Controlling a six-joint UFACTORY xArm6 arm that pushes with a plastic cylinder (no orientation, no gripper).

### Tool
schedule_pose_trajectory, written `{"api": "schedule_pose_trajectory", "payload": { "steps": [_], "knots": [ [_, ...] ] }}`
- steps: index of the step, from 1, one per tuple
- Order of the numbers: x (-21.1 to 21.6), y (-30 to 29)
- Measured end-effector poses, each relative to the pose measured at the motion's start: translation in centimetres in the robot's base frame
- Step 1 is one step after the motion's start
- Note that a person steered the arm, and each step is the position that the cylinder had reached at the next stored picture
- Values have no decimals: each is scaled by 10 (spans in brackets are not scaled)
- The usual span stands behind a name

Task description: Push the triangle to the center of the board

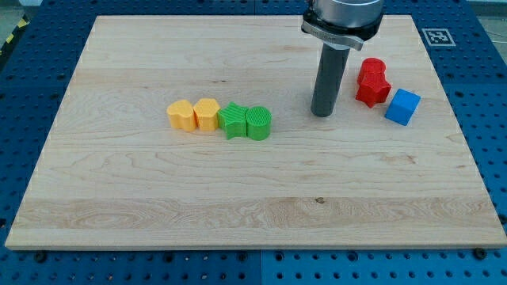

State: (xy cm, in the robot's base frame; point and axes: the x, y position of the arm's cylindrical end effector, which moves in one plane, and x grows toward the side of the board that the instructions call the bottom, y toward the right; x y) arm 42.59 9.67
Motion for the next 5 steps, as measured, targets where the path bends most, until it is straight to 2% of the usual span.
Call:
{"api": "schedule_pose_trajectory", "payload": {
  "steps": [2, 3, 5],
  "knots": [
    [-3, 33],
    [-31, 4],
    [-55, 0]
  ]
}}
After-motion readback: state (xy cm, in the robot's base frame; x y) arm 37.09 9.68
